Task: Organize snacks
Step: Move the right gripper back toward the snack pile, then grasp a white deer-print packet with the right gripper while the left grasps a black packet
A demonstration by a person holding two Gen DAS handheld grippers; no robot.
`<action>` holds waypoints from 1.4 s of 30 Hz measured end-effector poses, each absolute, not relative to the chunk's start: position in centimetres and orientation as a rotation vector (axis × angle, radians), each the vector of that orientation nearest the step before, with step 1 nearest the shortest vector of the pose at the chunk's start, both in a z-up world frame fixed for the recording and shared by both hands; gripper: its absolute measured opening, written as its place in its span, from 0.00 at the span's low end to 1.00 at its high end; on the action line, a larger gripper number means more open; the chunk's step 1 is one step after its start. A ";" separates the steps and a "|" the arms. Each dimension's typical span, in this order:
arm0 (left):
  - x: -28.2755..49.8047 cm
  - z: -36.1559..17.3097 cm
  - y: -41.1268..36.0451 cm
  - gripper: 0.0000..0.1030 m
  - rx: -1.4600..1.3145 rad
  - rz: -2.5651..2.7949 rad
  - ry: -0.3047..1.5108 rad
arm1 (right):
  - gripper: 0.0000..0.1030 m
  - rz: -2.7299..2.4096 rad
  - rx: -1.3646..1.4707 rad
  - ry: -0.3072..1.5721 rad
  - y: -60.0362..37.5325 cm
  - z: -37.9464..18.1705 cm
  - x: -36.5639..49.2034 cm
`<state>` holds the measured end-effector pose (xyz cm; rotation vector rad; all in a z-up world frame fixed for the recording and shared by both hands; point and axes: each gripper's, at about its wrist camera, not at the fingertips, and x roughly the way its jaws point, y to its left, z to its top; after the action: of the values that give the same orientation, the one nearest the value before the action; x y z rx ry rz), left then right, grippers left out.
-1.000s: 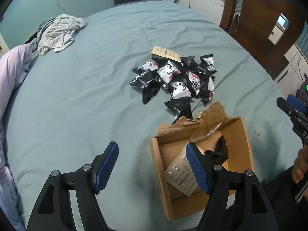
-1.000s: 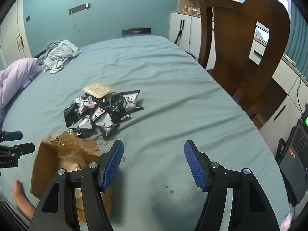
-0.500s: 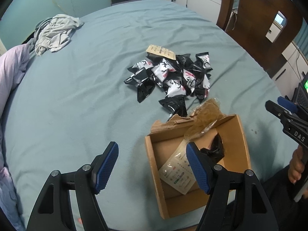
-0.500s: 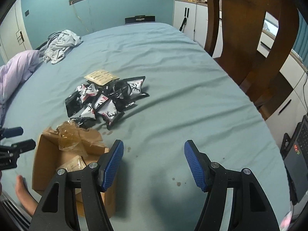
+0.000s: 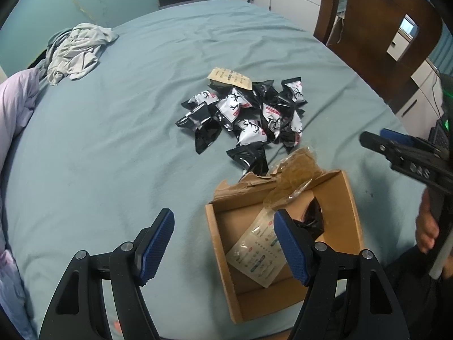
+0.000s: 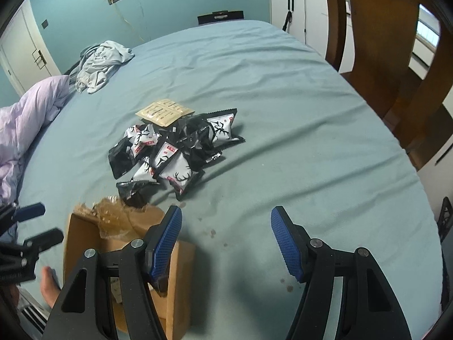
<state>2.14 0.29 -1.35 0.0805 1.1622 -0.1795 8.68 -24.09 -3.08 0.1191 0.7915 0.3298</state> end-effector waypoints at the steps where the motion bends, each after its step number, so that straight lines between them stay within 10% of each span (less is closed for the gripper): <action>1: 2.2 -1.3 0.3 0.72 0.081 -0.180 1.160 | 0.63 0.329 0.135 0.795 -24.2 -3.1 9.2; 42: 4.1 -1.6 1.2 0.74 0.043 -0.161 1.153 | 0.63 0.500 0.067 0.999 -16.1 -8.2 20.9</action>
<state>4.08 1.17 -1.58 0.0428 1.1533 -0.1612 20.90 -16.12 -8.17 0.0671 0.9986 0.5004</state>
